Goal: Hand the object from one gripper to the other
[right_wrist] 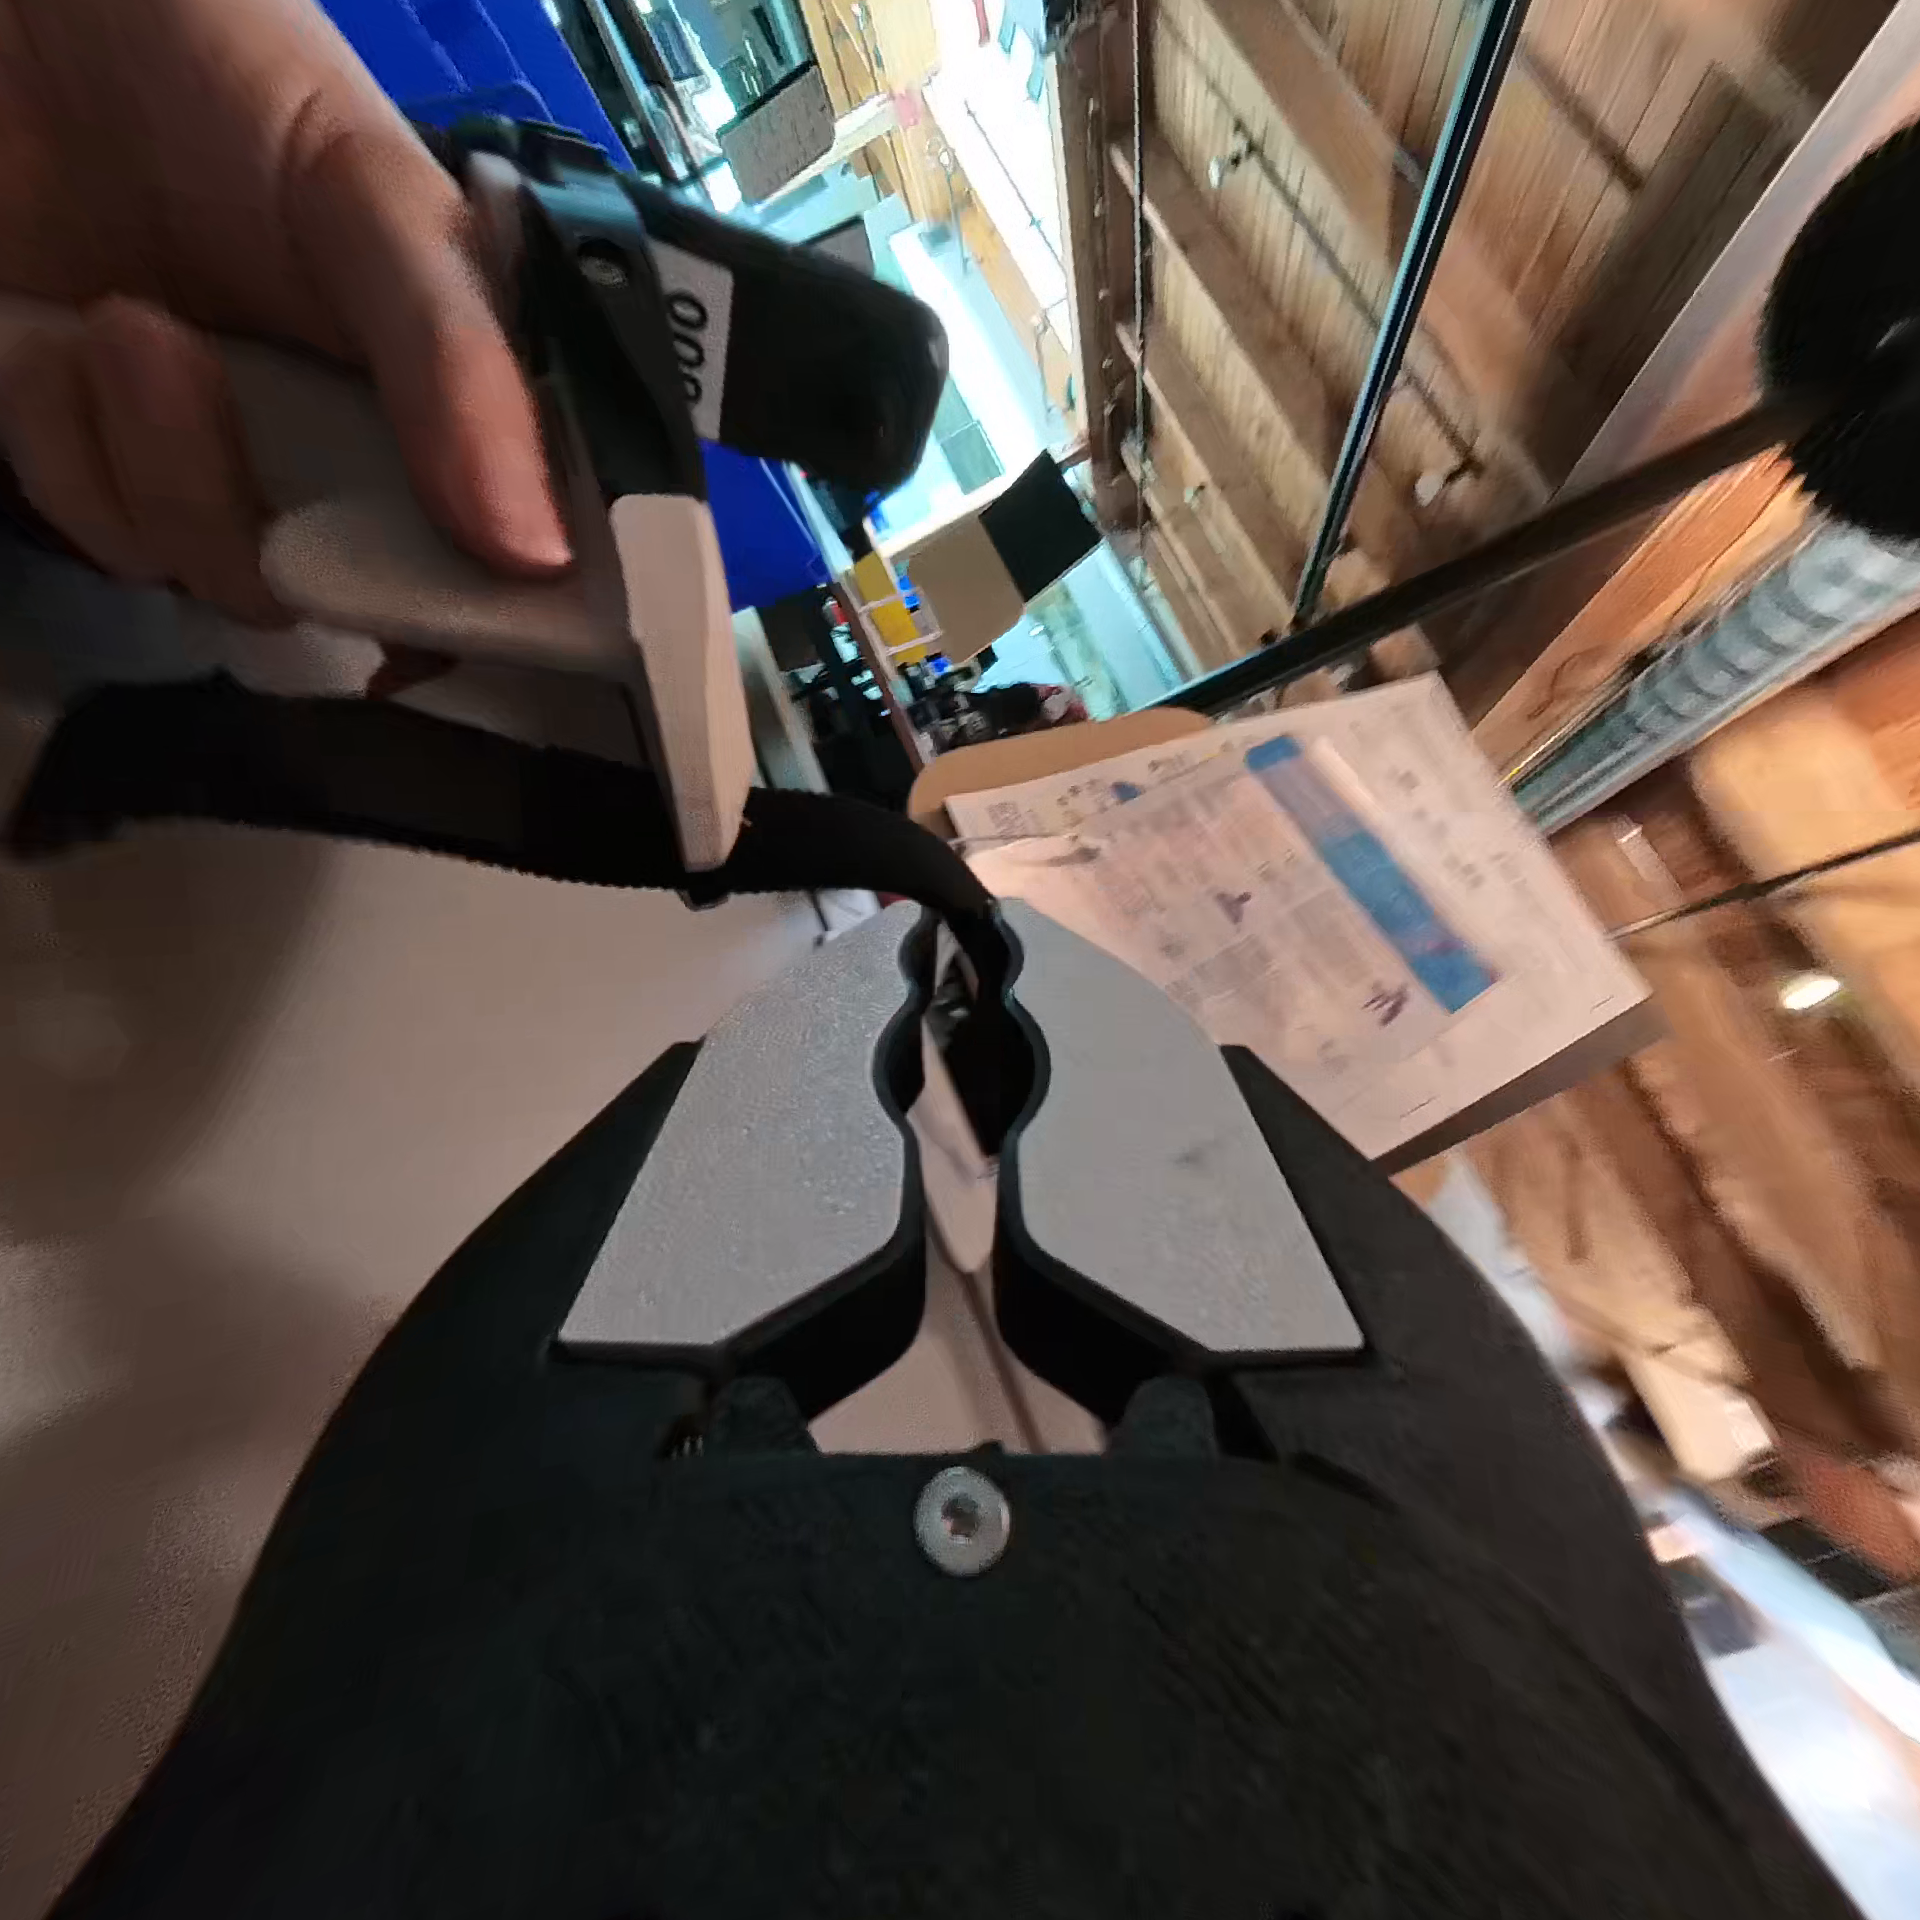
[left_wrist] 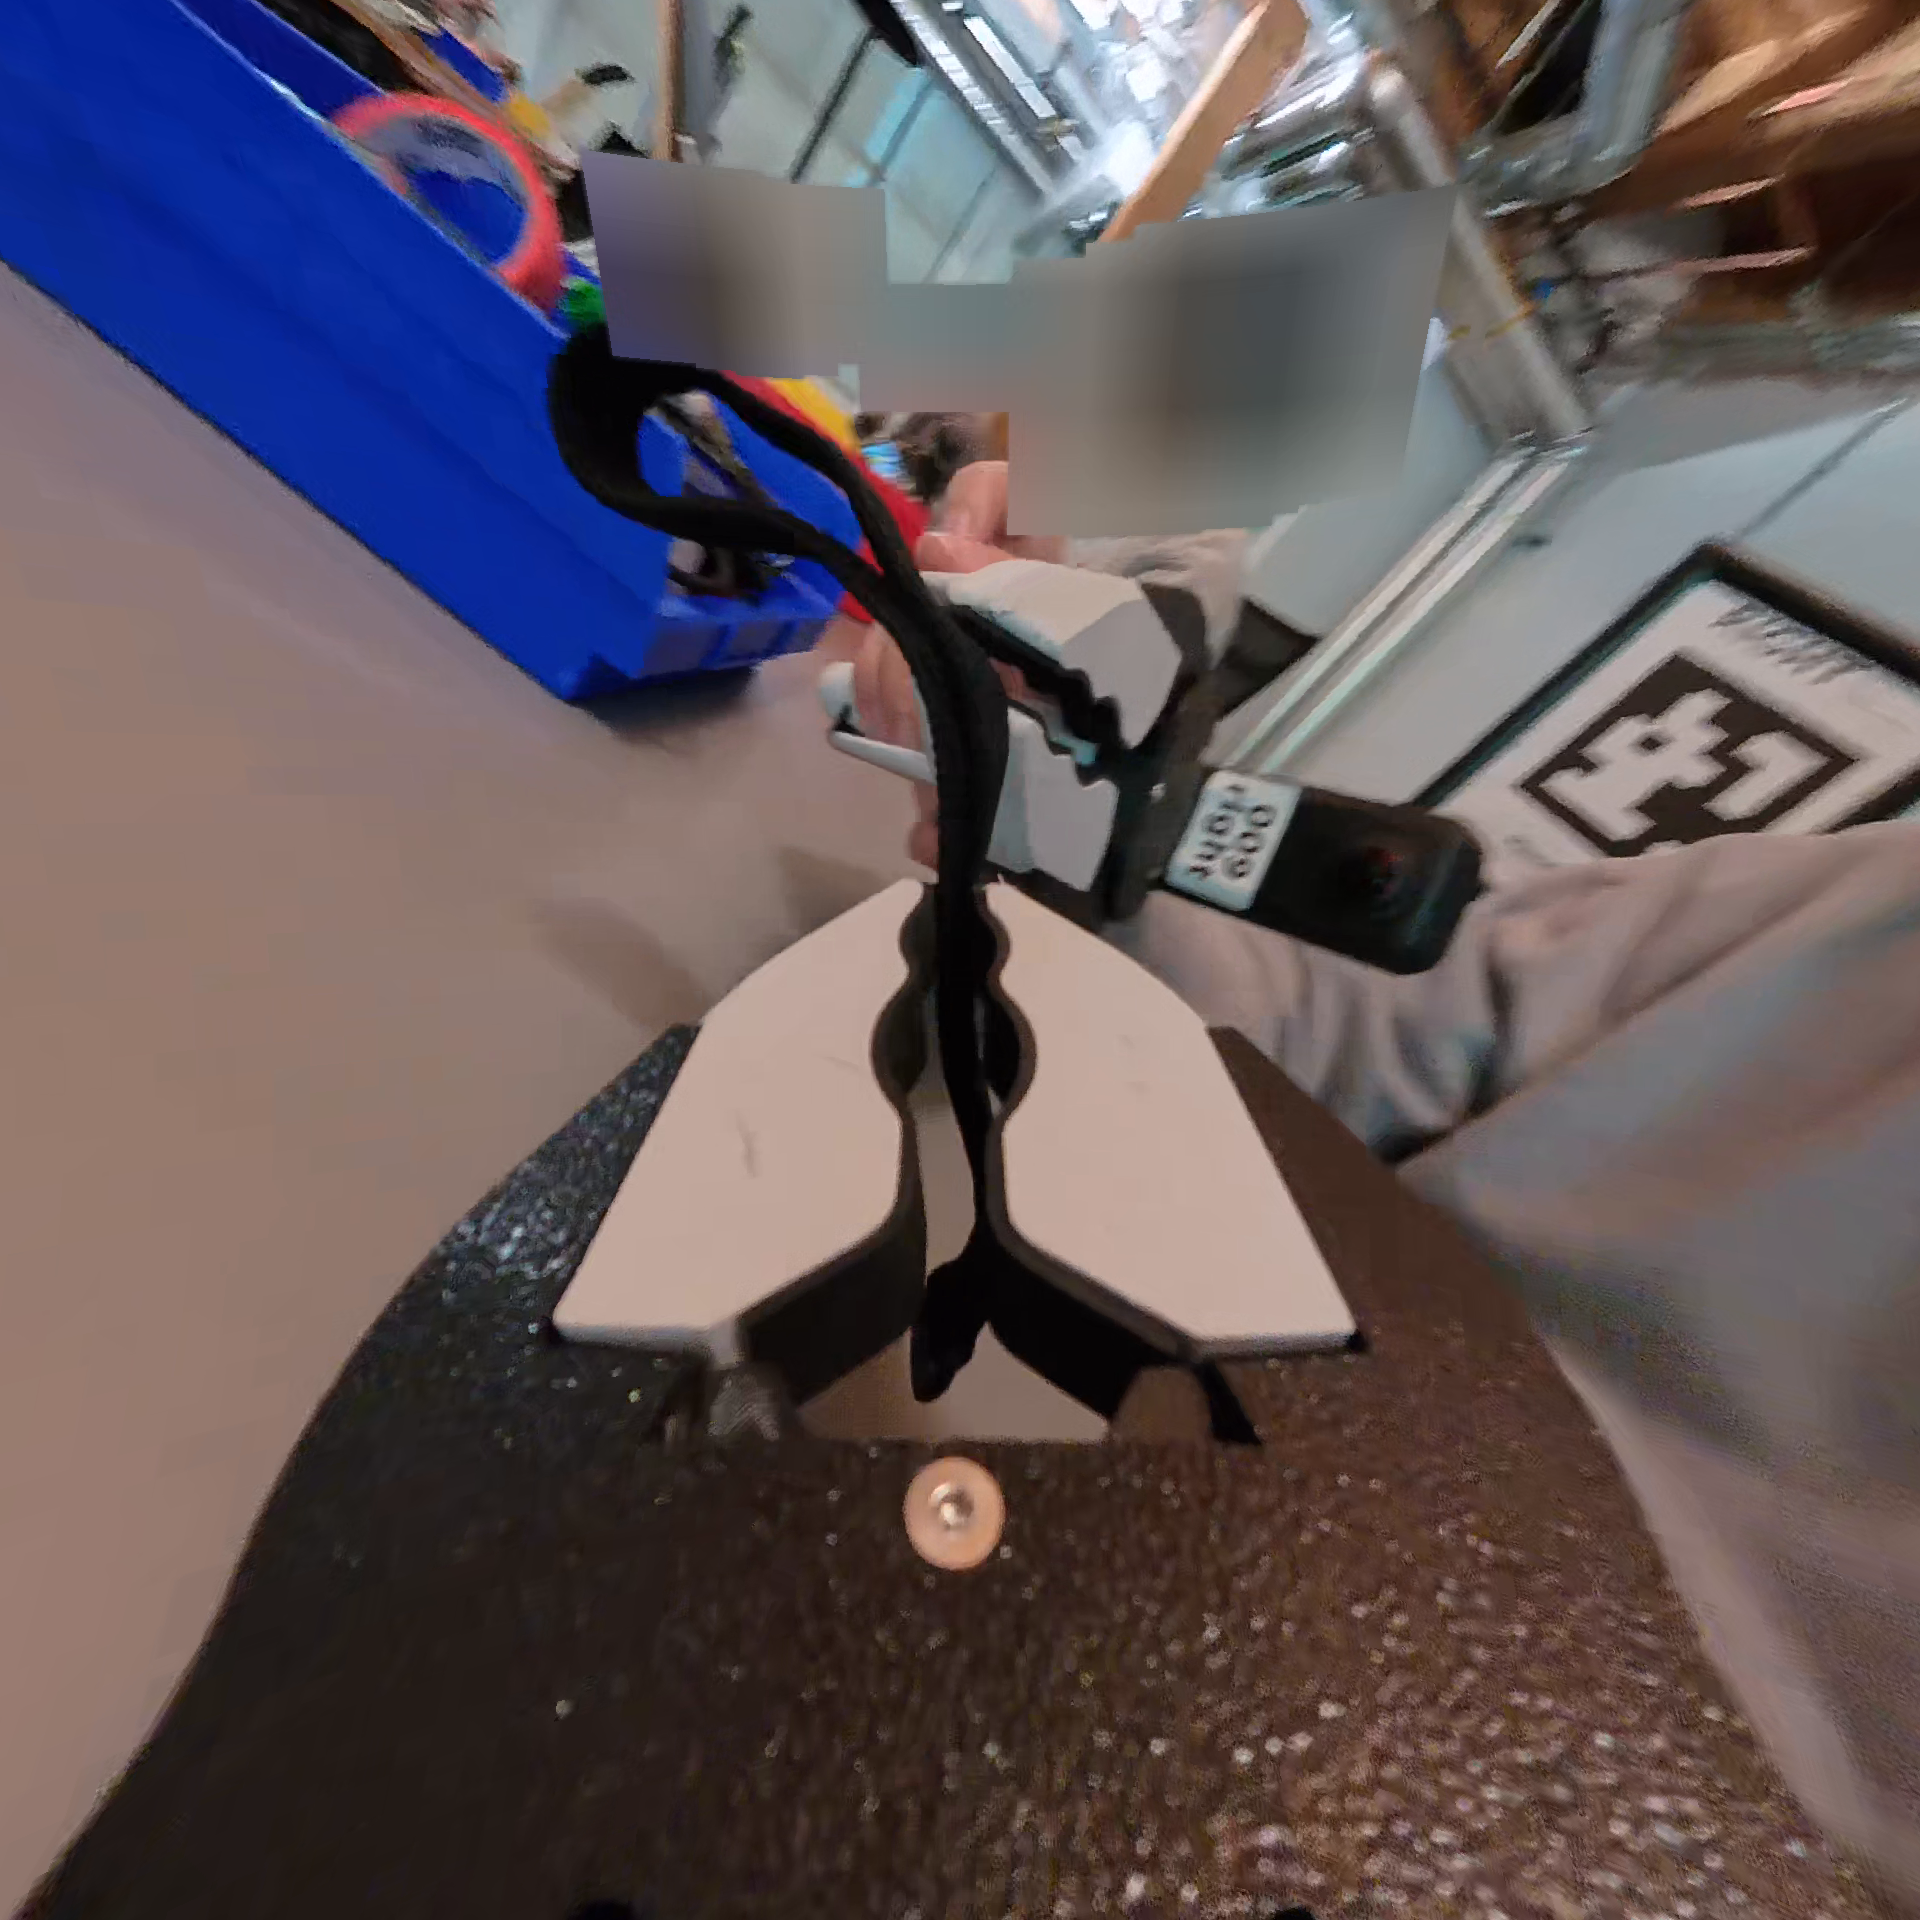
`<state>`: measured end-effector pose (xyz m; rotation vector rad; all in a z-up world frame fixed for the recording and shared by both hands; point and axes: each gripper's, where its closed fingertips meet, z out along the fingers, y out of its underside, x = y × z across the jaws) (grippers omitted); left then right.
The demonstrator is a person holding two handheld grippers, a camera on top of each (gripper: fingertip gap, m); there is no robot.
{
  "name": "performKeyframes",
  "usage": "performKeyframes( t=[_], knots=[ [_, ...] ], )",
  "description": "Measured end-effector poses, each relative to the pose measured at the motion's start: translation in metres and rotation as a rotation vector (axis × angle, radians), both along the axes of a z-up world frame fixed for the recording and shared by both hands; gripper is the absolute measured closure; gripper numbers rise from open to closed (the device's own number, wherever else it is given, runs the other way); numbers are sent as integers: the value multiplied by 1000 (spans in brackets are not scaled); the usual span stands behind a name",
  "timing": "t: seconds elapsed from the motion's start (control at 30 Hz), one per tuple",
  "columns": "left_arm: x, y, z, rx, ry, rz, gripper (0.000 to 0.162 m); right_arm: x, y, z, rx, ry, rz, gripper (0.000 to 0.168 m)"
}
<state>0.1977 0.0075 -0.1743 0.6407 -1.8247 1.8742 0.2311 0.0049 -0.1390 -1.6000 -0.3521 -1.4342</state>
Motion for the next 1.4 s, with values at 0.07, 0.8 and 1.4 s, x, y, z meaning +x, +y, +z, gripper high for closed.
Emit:
performKeyframes(
  t=[0.07,0.8,1.4],
  knots=[
    [15,4,-7,101,-110,122,157,8,-4,2,122,151,-1,139],
    [44,10,13,707,-1141,710,157,0,15,-4,626,1067,364,145],
    [-24,11,-29,464,-664,-71,118,-68,16,-3,226,973,745,149]
  ],
)
